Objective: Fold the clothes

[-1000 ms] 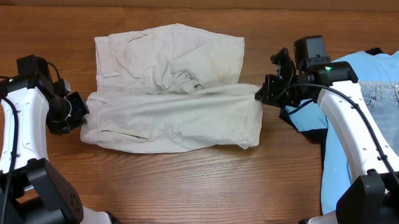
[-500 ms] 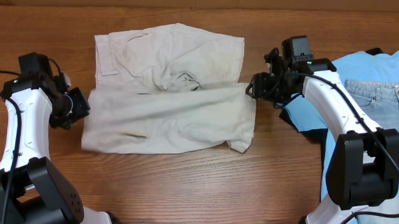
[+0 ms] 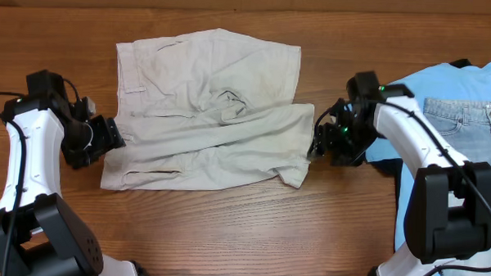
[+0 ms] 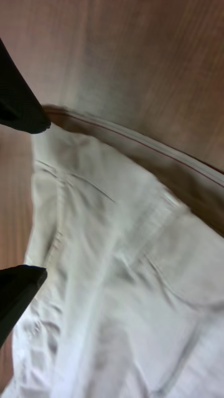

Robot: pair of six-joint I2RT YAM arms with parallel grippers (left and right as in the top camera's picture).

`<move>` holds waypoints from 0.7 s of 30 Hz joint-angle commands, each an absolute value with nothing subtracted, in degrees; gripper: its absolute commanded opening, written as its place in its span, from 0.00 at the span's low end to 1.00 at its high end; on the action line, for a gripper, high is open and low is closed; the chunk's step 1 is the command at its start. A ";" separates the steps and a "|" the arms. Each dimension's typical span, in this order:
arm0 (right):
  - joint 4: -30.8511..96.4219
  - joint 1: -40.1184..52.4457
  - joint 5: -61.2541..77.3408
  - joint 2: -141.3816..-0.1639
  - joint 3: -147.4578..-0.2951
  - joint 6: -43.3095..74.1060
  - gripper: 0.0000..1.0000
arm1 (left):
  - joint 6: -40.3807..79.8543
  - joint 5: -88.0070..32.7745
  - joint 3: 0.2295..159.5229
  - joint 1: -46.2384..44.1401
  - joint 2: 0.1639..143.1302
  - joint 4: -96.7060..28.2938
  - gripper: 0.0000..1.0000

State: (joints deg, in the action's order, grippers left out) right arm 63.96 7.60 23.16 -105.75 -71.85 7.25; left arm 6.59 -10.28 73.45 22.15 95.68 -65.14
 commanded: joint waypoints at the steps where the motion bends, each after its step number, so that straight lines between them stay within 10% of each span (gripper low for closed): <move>1: 60.75 7.92 30.74 -104.42 -68.84 7.05 0.65 | 9.76 -6.92 73.01 22.28 95.33 -66.63 0.72; 7: 57.36 8.03 34.30 -104.47 -66.94 7.44 0.69 | 10.33 -7.07 73.01 22.26 95.33 -70.37 0.73; 10: 55.83 8.03 36.40 -104.47 -66.74 7.46 0.38 | 10.31 -6.76 73.01 22.28 95.33 -71.40 0.73; 13: 56.03 8.14 38.48 -104.47 -66.74 7.44 0.28 | 10.33 -5.34 73.01 22.28 95.33 -71.18 0.75; 21: 55.09 8.40 37.21 -104.47 -64.05 7.92 0.57 | 10.35 -5.39 73.01 22.26 95.33 -69.76 0.77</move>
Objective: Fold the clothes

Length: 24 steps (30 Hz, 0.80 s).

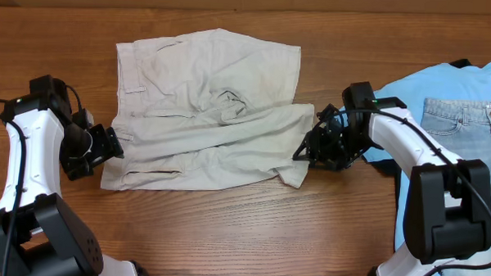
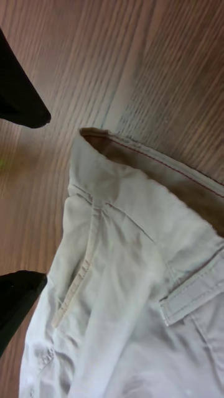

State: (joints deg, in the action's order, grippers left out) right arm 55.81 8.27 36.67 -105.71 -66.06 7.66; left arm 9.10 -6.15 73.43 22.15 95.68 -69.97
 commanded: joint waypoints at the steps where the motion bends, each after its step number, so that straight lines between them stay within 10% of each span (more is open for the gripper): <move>1: 54.43 8.40 37.21 -104.47 -63.09 9.15 0.50 | 10.35 -5.39 73.01 22.26 95.33 -69.76 0.77; 9: 50.92 8.40 41.65 -104.44 -60.69 9.61 0.04 | 10.33 -5.39 73.01 22.26 95.33 -69.84 0.77; 24: 67.55 6.35 31.99 -100.40 -76.62 5.32 0.04 | 10.52 -5.72 71.35 22.15 95.33 -71.92 0.82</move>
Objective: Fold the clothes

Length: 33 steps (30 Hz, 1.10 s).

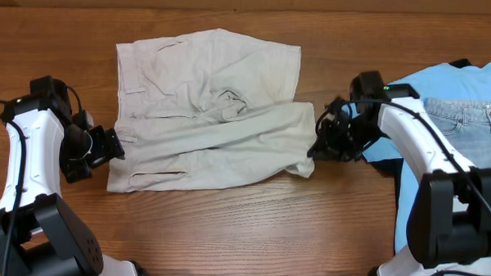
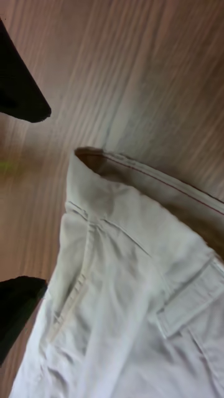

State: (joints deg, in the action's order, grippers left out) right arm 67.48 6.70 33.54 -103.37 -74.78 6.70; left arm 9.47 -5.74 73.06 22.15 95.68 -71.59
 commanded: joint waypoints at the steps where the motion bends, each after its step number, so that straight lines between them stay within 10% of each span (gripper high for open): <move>1: 67.42 6.35 31.97 -100.14 -76.64 5.32 0.04 | 10.55 -5.61 70.32 22.15 95.33 -71.31 0.81; 6: 67.31 6.35 31.99 -100.07 -76.62 5.32 0.04 | 13.50 -6.81 63.51 22.22 95.33 -67.88 0.48; 11: 66.57 6.35 31.99 -100.07 -76.62 5.80 0.04 | 16.56 -7.03 58.78 22.46 95.35 -63.86 0.59; 19: 66.37 6.35 31.99 -100.07 -76.62 5.82 0.04 | 16.95 -6.46 57.25 24.36 95.35 -56.29 0.39; 27: 66.41 6.35 31.97 -100.07 -76.62 5.82 0.04 | 16.32 -5.41 53.32 24.36 95.35 -55.37 0.78; 33: 66.30 6.35 31.97 -100.07 -76.62 5.96 0.04 | 16.40 -4.47 49.52 24.40 95.35 -50.57 0.78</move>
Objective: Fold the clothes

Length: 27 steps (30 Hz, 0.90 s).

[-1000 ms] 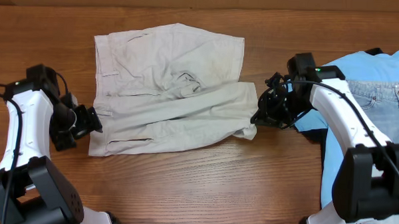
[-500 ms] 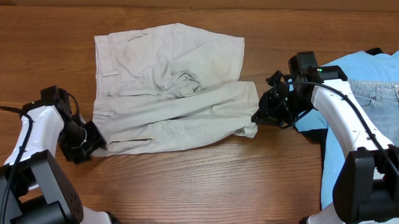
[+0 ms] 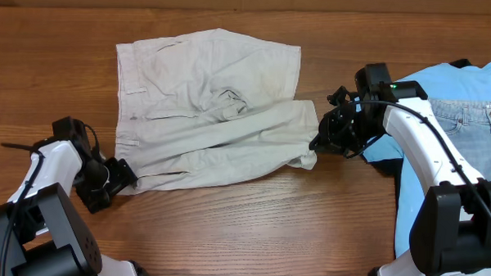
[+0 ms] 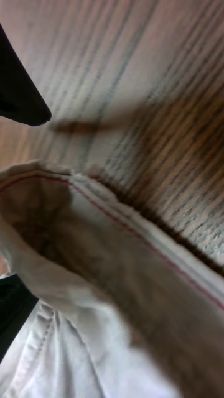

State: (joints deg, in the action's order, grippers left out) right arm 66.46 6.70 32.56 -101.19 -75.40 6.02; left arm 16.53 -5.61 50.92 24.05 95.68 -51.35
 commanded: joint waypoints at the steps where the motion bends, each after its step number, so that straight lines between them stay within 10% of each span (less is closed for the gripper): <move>1: 66.30 6.35 31.97 -100.07 -76.62 5.96 0.04 | 16.40 -4.45 49.25 24.40 95.35 -50.19 0.76; 8: 66.24 6.35 31.35 -100.07 -76.62 5.93 0.04 | 16.75 -4.16 49.12 24.40 95.35 -44.49 0.63; 15: 66.32 6.35 27.77 -100.07 -76.62 5.93 0.04 | 16.75 -4.43 49.17 24.40 95.35 -43.20 0.04; 27: 70.67 6.37 18.76 -89.78 -81.65 5.65 0.04 | 16.73 -4.91 74.13 26.89 95.33 -67.85 0.04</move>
State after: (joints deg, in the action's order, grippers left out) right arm 70.17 6.94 26.04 -95.83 -76.73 6.00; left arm 16.43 -8.73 64.86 24.60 95.61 -65.28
